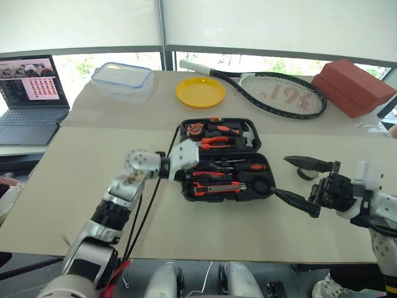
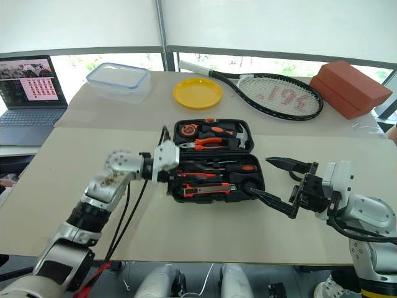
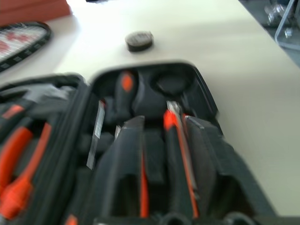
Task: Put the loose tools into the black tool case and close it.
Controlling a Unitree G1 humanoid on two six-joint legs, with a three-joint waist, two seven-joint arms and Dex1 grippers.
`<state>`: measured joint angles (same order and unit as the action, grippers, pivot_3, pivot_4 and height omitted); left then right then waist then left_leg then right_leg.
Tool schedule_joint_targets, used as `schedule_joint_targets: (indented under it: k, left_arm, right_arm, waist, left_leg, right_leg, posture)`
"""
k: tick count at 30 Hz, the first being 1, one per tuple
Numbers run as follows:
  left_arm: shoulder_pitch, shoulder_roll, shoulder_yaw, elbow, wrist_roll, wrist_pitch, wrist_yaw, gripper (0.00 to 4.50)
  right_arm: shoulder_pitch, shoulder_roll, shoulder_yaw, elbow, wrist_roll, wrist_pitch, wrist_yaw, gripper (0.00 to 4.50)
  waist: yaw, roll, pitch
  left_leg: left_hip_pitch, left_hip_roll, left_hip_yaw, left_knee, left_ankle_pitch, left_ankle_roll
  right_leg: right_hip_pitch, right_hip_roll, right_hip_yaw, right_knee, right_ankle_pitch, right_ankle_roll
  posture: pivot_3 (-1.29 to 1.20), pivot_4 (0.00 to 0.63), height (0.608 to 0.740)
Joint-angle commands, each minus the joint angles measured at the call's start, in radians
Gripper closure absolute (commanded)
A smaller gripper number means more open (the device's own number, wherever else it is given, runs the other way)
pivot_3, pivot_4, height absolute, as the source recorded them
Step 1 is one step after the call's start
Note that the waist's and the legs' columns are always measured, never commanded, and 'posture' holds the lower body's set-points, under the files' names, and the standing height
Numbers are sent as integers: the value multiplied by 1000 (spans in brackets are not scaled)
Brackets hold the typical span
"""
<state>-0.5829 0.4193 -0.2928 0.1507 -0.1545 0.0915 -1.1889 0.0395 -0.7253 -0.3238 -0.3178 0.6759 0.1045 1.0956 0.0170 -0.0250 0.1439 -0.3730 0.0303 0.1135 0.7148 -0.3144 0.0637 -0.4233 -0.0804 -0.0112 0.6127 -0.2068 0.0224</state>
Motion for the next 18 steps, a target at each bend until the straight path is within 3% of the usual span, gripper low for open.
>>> schedule_joint_targets:
  k: [1,5,18]
  left_arm:
    - [-5,-19,-5,29,28,-75,29,4459]
    - [5,-41,-23,77,74,-54,84,4459]
    - [27,-33,-158,93,145,150,36,4459]
  right_arm:
    - [-2,2,-15,-20,4,0,-8,0]
    - [4,-2,-25,-22,9,3,-5,0]
    - [20,2,-35,-19,7,-8,-4,0]
  waist:
    - [5,0,0]
    - [4,0,0]
    - [0,3,-4]
  left_leg:
    - [0,0,0,0,-1,1]
    - [0,0,0,0,-2,3]
    - [3,0,0,0,-2,3]
  right_leg:
    - [0,0,0,0,0,0]
    - [0,-1,0,0,0,0]
    - [3,0,0,0,0,1]
  posture:
    - [0,150,740]
    - [0,150,740]
    - [0,150,740]
